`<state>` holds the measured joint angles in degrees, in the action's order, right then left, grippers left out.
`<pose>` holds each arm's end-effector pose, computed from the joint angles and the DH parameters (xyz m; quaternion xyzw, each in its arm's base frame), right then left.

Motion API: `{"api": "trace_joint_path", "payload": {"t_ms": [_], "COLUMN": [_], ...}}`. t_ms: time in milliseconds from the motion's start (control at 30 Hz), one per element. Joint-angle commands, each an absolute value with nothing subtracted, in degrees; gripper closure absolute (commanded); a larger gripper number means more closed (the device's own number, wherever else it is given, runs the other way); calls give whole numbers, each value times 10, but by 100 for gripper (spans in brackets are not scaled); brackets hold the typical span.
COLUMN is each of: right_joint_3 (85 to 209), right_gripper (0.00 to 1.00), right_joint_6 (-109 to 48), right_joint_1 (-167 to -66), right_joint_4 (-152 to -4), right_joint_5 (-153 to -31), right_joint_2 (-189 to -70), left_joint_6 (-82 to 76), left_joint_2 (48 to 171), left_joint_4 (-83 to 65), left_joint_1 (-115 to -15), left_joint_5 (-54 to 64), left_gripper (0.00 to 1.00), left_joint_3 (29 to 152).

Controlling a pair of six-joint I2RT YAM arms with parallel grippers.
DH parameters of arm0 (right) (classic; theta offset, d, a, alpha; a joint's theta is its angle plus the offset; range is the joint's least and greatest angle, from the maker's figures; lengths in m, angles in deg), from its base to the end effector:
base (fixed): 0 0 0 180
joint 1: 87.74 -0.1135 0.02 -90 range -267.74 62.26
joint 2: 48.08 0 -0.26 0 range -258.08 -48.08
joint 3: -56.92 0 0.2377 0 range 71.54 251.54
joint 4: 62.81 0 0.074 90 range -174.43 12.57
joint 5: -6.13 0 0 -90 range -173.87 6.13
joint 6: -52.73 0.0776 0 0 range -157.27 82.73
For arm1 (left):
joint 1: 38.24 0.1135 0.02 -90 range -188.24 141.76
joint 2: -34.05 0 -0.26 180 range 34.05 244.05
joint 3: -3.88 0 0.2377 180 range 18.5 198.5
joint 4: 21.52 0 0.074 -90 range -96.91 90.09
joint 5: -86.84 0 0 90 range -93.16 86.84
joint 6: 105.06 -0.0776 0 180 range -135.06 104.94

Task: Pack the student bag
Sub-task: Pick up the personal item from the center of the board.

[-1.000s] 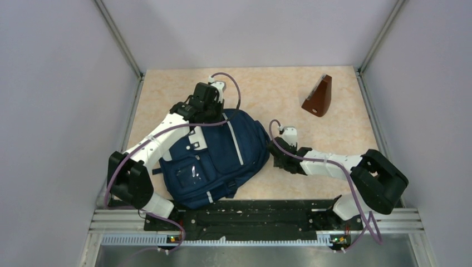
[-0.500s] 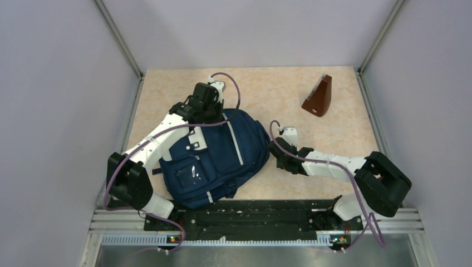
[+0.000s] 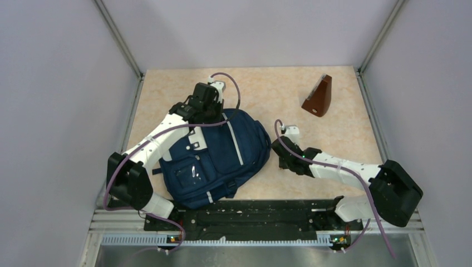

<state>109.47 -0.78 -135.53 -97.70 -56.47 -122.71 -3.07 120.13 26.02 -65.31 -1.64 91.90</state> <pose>0.1939 0.1606 0.1550 -0.0247 0.9336 0.0169 0.3571 0.3070 -0.1592 0.2726 0.1264 0.9171 -0.1379 0.3520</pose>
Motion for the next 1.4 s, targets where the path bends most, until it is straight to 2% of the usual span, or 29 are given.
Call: {"api": "trace_joint_path", "payload": {"t_ms": [0,133,433,1067,1367], "right_joint_3": [1107,1077,1023,997,991], "right_gripper": [80,72,70,71,82], "right_joint_6": [12,37,57,45,42], "right_joint_1": [-1362,-1356,-1314,-1277,-1273], "right_joint_4": [-1007,-991,-928,-865,-844], "right_joint_5": [-575,-592,-662,-684,-677], "right_joint_2": [-1221,-1204,-1164,-1179,-1203], "left_joint_6": [-41,-41,-40,-41,-42], "left_joint_2": [1174,1174,1175,1175,1176], "left_joint_4": [252,253,253,254,254], "left_joint_1": [-651,-651,-651,-652,-651], "left_joint_5": [-22,-21,-21,-23,-23], "left_gripper": [100,100,100,100,100], "left_joint_3": [920,920,919,920,920]}}
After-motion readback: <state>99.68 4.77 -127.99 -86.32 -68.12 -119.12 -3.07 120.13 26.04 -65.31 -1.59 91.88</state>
